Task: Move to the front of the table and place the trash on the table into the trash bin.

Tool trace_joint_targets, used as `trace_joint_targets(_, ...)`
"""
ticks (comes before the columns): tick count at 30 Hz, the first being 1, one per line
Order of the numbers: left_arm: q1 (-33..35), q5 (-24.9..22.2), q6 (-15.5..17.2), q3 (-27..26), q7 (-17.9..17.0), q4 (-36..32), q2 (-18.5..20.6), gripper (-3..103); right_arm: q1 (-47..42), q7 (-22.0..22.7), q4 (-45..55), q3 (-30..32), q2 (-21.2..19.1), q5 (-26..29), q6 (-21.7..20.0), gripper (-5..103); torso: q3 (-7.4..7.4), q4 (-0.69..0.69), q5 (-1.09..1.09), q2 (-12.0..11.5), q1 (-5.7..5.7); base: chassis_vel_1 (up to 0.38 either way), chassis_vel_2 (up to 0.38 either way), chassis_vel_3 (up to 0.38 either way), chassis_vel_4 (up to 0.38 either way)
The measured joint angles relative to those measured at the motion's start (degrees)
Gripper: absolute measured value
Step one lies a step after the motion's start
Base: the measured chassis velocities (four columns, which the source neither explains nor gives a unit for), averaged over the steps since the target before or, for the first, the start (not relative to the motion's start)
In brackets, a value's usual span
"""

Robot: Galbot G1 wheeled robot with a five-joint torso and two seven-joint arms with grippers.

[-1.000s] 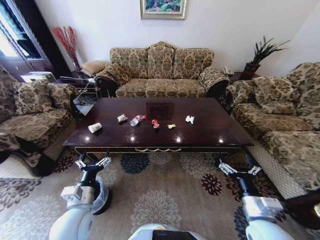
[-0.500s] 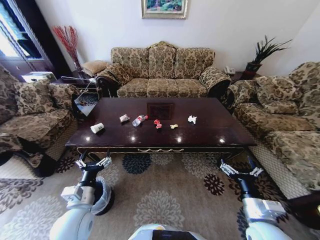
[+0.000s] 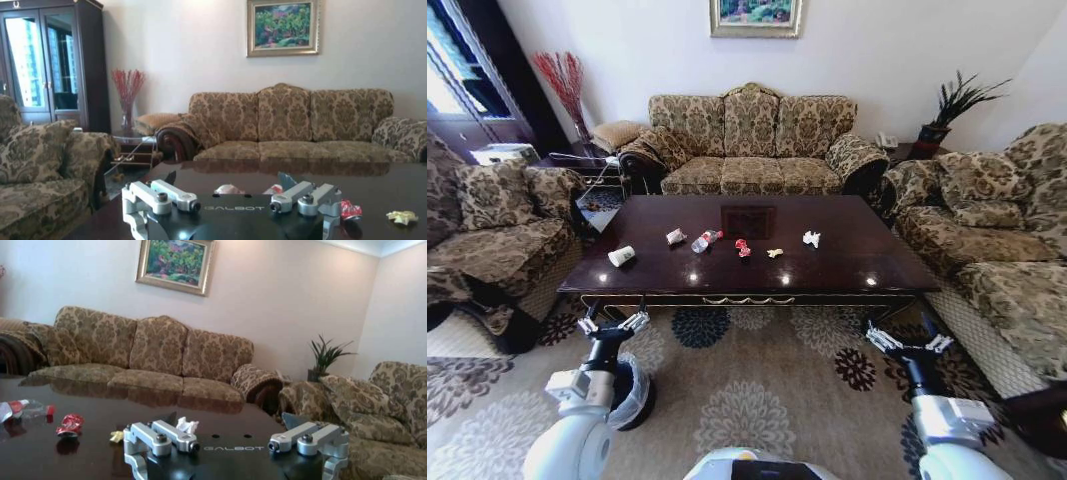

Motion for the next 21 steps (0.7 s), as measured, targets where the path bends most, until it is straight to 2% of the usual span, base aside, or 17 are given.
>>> trace_joint_targets(15,0.19,0.15,0.50,0.05,0.03,-0.24,-0.10,100,-0.11,-0.05,0.44,-0.99,0.12,-2.80,-1.06,100,0.00,0.00,0.01,0.00,0.00,0.011,0.001,-0.008,-0.005)
trace_joint_targets(21,0.09,0.41,0.40,0.19,0.03,-0.27,-0.61,100,0.61,-0.06,0.30,-1.35,-0.12,-3.29,-1.15,100,0.01,0.01,0.01,-0.01,0.02,0.149,0.016,-0.177,-0.021)
